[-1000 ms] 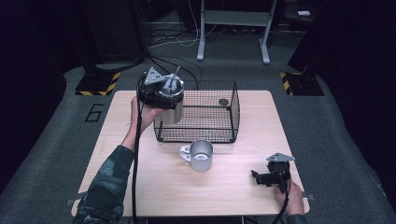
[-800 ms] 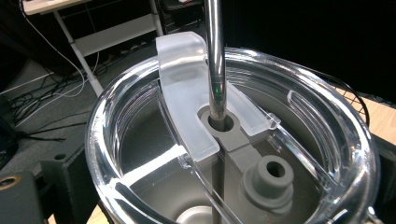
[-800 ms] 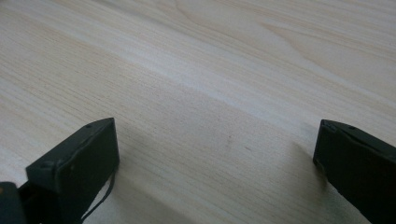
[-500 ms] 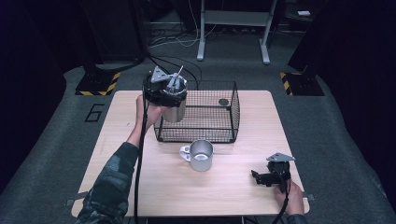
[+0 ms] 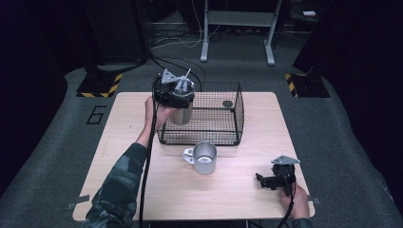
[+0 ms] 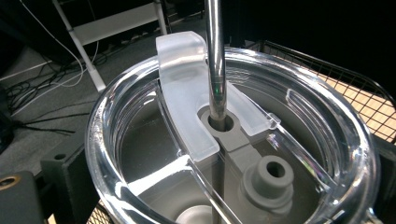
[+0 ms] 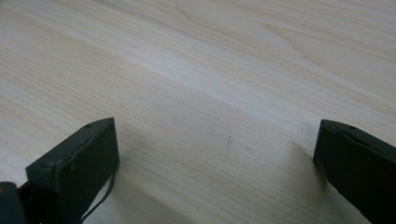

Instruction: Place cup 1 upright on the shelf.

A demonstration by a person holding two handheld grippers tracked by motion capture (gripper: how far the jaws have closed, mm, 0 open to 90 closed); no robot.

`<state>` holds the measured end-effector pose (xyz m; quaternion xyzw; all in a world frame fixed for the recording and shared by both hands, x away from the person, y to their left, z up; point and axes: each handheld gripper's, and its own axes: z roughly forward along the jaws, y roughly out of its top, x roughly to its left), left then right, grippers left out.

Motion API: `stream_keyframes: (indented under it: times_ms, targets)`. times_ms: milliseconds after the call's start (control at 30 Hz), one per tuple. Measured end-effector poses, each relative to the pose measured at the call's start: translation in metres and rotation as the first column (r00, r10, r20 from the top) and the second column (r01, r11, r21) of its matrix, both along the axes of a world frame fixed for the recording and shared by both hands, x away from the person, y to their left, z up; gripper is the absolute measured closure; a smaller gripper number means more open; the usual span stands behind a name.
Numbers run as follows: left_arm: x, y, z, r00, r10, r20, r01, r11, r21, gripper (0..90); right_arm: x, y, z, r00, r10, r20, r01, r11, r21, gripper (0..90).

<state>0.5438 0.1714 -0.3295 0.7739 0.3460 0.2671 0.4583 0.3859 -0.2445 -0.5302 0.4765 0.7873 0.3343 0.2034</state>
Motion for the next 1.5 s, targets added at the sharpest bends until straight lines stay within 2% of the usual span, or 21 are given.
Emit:
stream_keyframes:
  times_ms: [100,167,300,333,633,1033,1067,1400,1500]
  targets:
    - [0.003,-0.002,-0.004,0.9999,0.008,-0.007,-0.008,0.9999,-0.009,4.2,0.000,0.000,0.000,1.0000,0.000,0.000,0.000,1.0000,0.000,0.0]
    - [0.005,-0.002,-0.006,0.9998,0.008,-0.019,-0.007,0.9999,0.008,4.2,0.000,0.000,0.000,1.0000,0.000,0.000,0.000,1.0000,0.000,0.0]
    - [0.010,-0.004,-0.011,0.9997,0.019,-0.017,-0.019,0.9998,0.006,4.2,0.000,0.000,0.000,1.0000,-0.002,0.001,0.002,1.0000,0.001,0.0]
    - [0.010,-0.004,-0.012,0.9993,0.019,-0.032,-0.018,0.9998,0.013,4.2,0.000,0.001,0.000,1.0000,-0.008,0.000,0.008,1.0000,0.004,0.0]
    - [0.020,-0.006,-0.025,0.9976,0.048,-0.050,-0.048,0.9988,0.001,4.2,0.000,0.001,0.000,0.9999,-0.011,0.002,0.011,0.9999,0.006,0.0]
    - [0.026,-0.011,-0.040,0.9959,0.054,-0.073,-0.053,0.9984,0.017,4.2,0.000,0.001,0.000,0.9999,-0.011,0.002,0.011,0.9999,0.006,0.0]
    - [0.026,-0.011,-0.041,0.9957,0.051,-0.077,-0.049,0.9986,0.020,4.2,0.000,0.000,0.000,1.0000,0.001,0.000,-0.001,1.0000,-0.001,0.0]
    - [0.030,-0.013,-0.051,0.9935,0.058,-0.098,-0.057,0.9982,0.020,4.2,0.000,0.001,0.000,0.9999,-0.011,0.002,0.011,0.9999,0.006,0.0]
    - [0.031,-0.014,-0.053,0.9933,0.057,-0.100,-0.055,0.9984,0.015,4.1,0.000,0.000,0.000,1.0000,0.002,0.000,-0.002,1.0000,-0.001,0.0]
